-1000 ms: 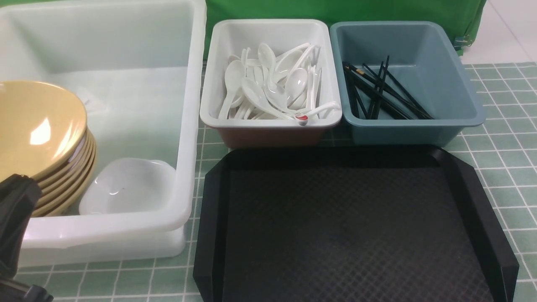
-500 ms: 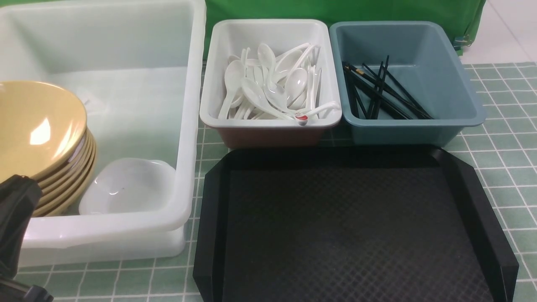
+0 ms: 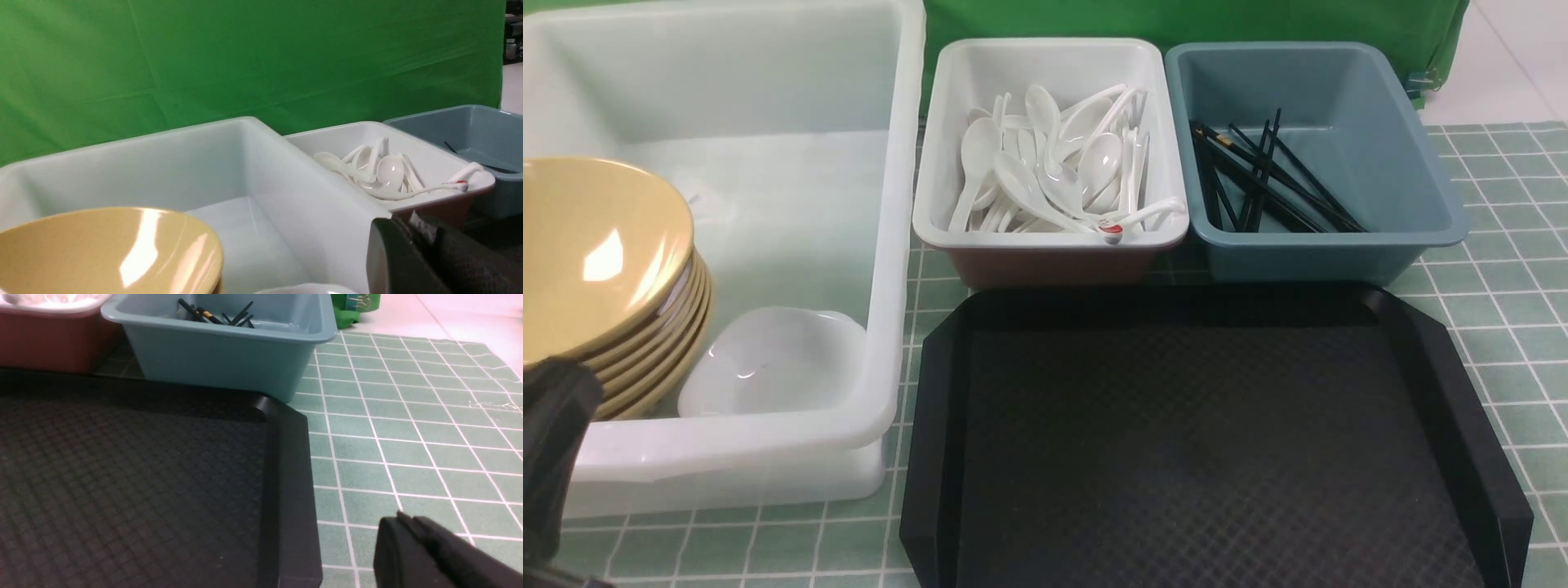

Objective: On blue table put chopsticks spoon bowls plates into blue grey white boxes.

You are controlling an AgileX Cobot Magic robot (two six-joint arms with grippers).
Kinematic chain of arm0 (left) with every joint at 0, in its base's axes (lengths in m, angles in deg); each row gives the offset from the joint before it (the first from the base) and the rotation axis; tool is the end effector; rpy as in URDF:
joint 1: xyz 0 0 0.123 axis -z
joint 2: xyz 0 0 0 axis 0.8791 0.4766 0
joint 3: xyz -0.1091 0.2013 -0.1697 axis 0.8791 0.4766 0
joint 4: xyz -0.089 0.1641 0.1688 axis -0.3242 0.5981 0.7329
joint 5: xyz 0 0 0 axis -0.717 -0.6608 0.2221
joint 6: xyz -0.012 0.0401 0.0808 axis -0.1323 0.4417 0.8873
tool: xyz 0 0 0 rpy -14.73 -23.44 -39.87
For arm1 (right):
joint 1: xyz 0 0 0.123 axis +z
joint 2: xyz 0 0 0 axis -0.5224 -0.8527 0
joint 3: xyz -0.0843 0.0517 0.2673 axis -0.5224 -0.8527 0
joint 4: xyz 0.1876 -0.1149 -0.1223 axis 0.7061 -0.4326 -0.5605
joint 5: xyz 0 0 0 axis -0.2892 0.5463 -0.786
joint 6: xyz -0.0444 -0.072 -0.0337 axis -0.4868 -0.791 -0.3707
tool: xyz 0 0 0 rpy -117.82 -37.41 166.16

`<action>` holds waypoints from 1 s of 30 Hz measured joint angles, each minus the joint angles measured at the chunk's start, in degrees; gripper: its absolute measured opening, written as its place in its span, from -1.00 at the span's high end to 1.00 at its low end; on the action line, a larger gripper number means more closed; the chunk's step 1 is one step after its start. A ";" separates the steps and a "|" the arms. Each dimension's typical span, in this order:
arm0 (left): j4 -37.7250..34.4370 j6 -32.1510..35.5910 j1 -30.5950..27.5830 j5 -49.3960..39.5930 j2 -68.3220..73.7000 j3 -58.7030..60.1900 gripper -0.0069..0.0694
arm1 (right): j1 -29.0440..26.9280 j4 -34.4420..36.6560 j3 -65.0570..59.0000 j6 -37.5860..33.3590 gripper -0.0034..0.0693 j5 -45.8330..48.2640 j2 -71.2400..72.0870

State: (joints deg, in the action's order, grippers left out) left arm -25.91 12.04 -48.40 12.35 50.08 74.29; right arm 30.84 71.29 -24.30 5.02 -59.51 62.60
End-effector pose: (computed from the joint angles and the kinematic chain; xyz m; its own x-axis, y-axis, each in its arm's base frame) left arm 0.0567 -0.0141 0.2549 0.0972 0.0989 -0.9903 0.2262 0.9668 0.1187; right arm 0.0538 -0.0007 0.1759 -0.2487 -0.0667 -0.9663 -0.0040 0.9977 -0.0679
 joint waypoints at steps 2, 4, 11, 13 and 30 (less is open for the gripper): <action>0.00 0.00 -2.59 0.06 -3.45 2.43 0.81 | 0.00 0.01 0.00 0.00 0.78 0.02 0.00; -0.44 -0.59 -5.75 0.73 -5.80 5.55 0.81 | 0.00 0.01 0.00 0.00 0.77 0.02 0.00; -0.01 -7.96 -11.53 -4.39 -6.38 10.69 0.81 | 0.00 0.01 0.00 0.05 0.77 0.07 0.02; 0.93 -9.19 -11.53 -8.56 -6.38 10.69 0.81 | 0.00 0.01 0.00 0.05 0.77 0.07 0.02; 1.18 -10.06 -11.53 -14.82 -6.38 10.58 0.81 | 0.00 0.01 0.00 0.05 0.77 0.12 0.02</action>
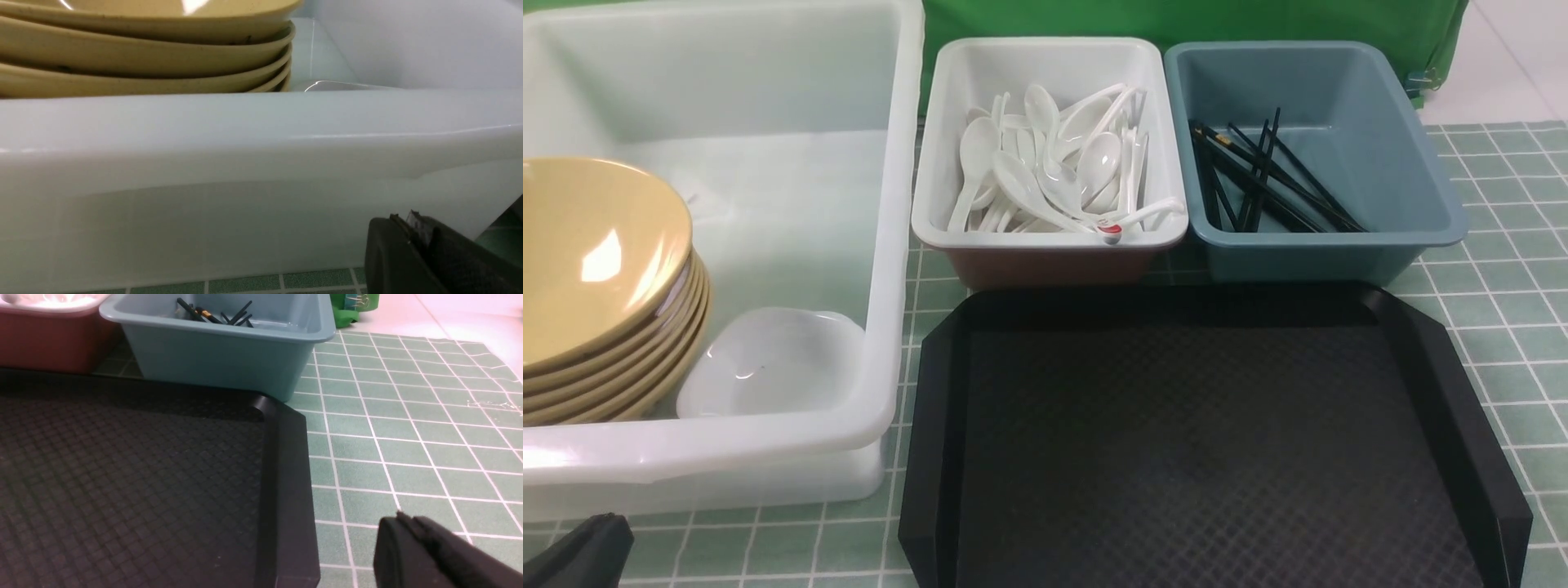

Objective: On blue table put chopsticks spoon bowls plates into blue grey white boxes.

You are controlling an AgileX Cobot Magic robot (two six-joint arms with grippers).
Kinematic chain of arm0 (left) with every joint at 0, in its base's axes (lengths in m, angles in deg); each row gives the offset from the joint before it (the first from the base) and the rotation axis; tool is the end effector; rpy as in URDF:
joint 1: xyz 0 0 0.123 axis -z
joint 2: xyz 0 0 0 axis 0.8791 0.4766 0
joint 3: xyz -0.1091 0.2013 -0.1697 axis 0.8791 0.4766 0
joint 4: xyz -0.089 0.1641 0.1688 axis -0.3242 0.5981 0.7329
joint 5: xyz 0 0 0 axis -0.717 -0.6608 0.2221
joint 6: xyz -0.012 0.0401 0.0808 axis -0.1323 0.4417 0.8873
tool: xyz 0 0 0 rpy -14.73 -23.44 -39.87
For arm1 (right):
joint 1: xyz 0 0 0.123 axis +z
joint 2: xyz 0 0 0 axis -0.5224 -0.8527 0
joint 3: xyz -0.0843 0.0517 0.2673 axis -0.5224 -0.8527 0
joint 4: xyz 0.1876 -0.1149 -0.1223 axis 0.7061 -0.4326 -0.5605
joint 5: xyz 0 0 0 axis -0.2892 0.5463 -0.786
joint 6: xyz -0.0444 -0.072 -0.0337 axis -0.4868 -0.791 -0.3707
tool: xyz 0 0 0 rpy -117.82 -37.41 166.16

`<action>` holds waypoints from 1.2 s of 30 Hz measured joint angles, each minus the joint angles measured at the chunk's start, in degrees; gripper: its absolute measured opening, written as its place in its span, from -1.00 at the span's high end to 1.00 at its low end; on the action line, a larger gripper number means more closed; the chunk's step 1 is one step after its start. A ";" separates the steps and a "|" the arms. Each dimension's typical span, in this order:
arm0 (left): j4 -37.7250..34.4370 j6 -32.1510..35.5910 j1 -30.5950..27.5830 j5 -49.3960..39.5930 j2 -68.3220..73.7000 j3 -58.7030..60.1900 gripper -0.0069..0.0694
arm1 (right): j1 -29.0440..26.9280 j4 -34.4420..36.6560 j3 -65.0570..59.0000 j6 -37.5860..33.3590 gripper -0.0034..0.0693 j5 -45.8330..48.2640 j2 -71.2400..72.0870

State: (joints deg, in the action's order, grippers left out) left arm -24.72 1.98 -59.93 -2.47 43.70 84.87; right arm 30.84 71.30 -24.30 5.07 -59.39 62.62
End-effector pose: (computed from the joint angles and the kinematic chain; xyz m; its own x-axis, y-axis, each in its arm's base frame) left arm 0.0534 -0.0045 0.1758 -0.2581 -0.0238 -0.9658 0.0514 0.9979 -0.0383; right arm 0.0537 -0.0007 0.1757 -0.2504 -0.0657 -0.9659 -0.0039 0.9978 -0.0668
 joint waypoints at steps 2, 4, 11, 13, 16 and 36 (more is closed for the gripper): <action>0.00 0.00 0.00 0.00 0.00 0.00 0.81 | 0.00 0.00 0.00 0.00 0.77 0.00 0.00; 0.00 0.00 0.00 0.00 0.00 0.00 0.81 | 0.00 0.00 0.00 0.00 0.77 0.00 0.00; 0.02 0.00 0.00 -0.11 0.00 0.00 0.81 | 0.00 0.00 0.00 0.00 0.77 0.00 0.00; 0.02 0.00 0.00 -0.16 0.00 -0.05 0.81 | 0.00 0.00 0.00 0.00 0.77 0.00 0.00; 0.02 0.00 0.00 -0.16 0.00 -0.05 0.81 | 0.00 0.00 0.00 0.00 0.77 0.00 0.00; 0.02 0.00 0.00 -0.16 0.00 -0.05 0.81 | 0.00 0.00 0.00 0.00 0.71 0.00 0.00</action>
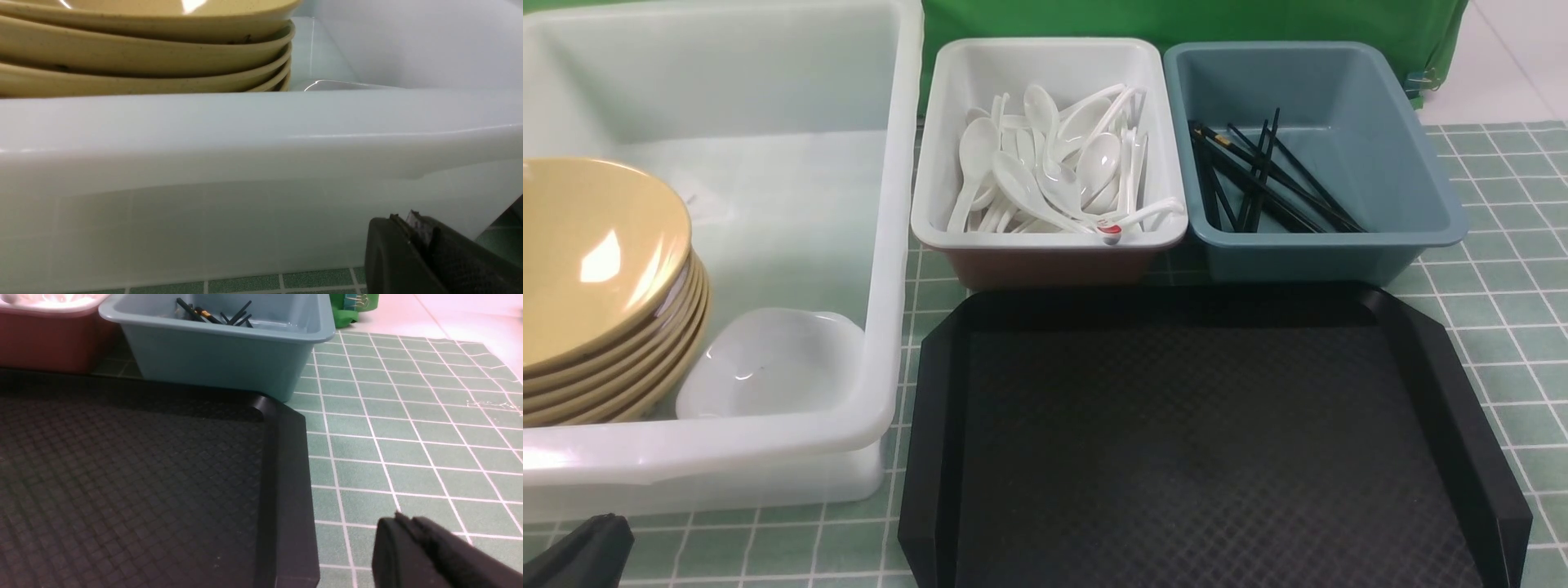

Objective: On blue table put chopsticks spoon bowls plates into blue grey white boxes.

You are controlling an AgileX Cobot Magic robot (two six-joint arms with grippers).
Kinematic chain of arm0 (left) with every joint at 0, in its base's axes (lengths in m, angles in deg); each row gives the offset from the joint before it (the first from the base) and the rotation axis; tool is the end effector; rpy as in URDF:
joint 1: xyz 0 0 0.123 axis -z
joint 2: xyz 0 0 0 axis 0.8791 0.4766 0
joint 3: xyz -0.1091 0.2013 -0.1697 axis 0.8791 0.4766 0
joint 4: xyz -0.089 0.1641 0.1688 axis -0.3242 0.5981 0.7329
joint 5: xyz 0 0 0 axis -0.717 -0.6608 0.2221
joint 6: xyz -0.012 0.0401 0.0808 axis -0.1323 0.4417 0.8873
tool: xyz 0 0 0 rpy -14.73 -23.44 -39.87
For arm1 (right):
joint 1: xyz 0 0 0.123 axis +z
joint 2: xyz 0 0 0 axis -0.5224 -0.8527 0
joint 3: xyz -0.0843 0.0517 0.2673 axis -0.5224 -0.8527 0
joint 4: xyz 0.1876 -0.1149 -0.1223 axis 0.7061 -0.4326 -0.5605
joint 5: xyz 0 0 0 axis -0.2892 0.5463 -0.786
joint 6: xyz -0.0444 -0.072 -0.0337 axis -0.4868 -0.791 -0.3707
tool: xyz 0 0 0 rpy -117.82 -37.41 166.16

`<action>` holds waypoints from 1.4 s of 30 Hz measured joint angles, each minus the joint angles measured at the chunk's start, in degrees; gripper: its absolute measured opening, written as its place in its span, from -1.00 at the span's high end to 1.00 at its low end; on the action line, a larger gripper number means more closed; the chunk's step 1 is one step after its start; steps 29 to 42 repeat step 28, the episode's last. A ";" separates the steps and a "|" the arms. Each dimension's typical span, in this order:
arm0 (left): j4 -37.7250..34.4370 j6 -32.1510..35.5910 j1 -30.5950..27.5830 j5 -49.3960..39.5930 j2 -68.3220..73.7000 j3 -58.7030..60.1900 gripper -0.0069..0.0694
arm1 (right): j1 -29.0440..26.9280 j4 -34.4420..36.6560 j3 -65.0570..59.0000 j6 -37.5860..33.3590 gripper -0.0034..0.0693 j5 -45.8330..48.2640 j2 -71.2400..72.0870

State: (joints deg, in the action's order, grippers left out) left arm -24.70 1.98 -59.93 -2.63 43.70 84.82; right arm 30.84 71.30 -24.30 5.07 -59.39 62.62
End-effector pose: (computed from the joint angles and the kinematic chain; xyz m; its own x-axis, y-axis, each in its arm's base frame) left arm 0.0533 -0.0045 0.1758 -0.2599 -0.0233 -0.9654 0.0516 0.9979 -0.0380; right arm 0.0537 -0.0007 0.1757 -0.2504 -0.0657 -0.9659 -0.0039 0.9978 -0.0668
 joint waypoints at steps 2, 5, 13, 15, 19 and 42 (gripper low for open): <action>0.00 0.00 0.00 0.00 0.00 0.00 0.81 | 0.00 0.00 0.00 0.00 0.70 0.00 0.00; 0.00 0.00 0.00 0.00 0.00 0.00 0.81 | 0.00 0.00 0.00 0.00 0.69 0.00 0.00; 0.00 0.00 0.00 0.00 0.00 0.00 0.81 | 0.00 0.00 0.00 0.00 0.69 0.00 0.00; 0.00 0.00 0.00 0.00 0.00 0.00 0.81 | 0.00 0.00 0.00 0.00 0.69 0.00 0.00; 0.00 0.00 0.00 0.00 0.00 0.00 0.81 | 0.00 0.00 0.00 0.00 0.69 0.00 0.00; 0.00 0.00 -0.04 0.00 0.00 0.00 0.81 | 0.00 0.00 0.00 0.00 0.68 0.00 0.00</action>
